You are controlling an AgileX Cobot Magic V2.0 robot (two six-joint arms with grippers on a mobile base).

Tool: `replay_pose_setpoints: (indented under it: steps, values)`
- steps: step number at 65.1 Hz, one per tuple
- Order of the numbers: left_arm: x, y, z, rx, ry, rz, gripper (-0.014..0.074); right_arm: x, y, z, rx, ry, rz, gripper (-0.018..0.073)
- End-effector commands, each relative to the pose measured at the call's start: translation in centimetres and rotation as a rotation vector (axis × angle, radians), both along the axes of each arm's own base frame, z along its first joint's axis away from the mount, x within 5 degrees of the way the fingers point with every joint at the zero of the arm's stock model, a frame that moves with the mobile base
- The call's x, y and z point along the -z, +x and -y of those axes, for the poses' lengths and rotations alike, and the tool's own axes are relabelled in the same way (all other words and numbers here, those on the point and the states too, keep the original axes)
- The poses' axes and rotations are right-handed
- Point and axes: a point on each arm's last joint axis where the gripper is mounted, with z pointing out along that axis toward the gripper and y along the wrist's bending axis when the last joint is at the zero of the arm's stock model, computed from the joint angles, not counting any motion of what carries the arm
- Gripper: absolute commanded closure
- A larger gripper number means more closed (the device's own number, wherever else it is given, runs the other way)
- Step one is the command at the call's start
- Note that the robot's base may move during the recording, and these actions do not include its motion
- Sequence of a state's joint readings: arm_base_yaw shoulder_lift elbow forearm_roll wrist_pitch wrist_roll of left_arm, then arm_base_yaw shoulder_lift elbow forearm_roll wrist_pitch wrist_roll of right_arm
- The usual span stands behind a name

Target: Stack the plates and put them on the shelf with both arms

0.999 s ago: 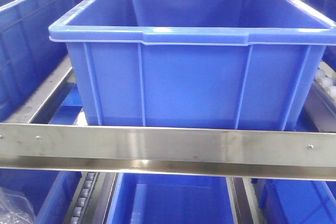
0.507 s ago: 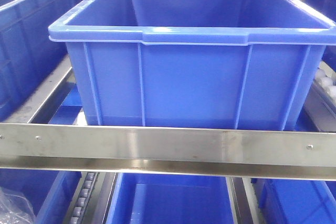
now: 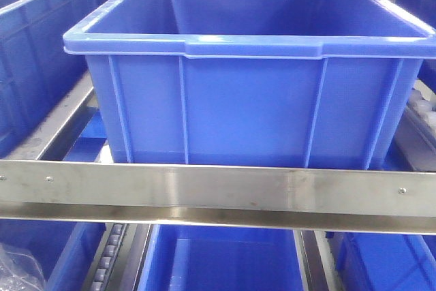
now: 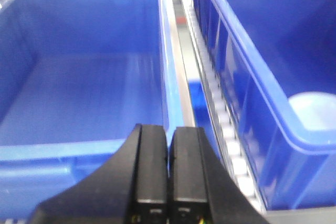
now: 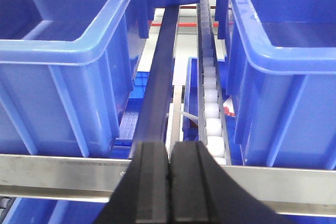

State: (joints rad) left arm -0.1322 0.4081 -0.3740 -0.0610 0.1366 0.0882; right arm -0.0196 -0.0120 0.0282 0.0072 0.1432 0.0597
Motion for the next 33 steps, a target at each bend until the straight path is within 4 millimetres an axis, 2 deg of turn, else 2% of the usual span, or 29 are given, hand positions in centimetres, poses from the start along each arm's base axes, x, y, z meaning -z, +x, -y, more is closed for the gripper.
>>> replay_pose_setpoints:
  steps: [1,12,27,33]
  values:
    - [-1.0,-0.7,-0.2,-0.011,-0.047,0.189,0.0514,-0.8,-0.1,0.0,0.004,-0.009,0.099,0.0511]
    - [2.2,-2.7,-0.4,-0.01,0.038,0.296,0.0514,-0.8,-0.1,0.0,0.004,-0.009,0.099,0.0511]
    - [7.8,-3.6,-0.6,-0.014,-0.015,0.259,0.0514,-0.8,-0.1,0.0,0.004,-0.009,0.099,0.0511]
    - [8.4,-4.1,-0.6,-0.011,-0.013,0.223,0.0514,-0.8,-0.1,0.0,0.004,-0.009,0.099,0.0511]
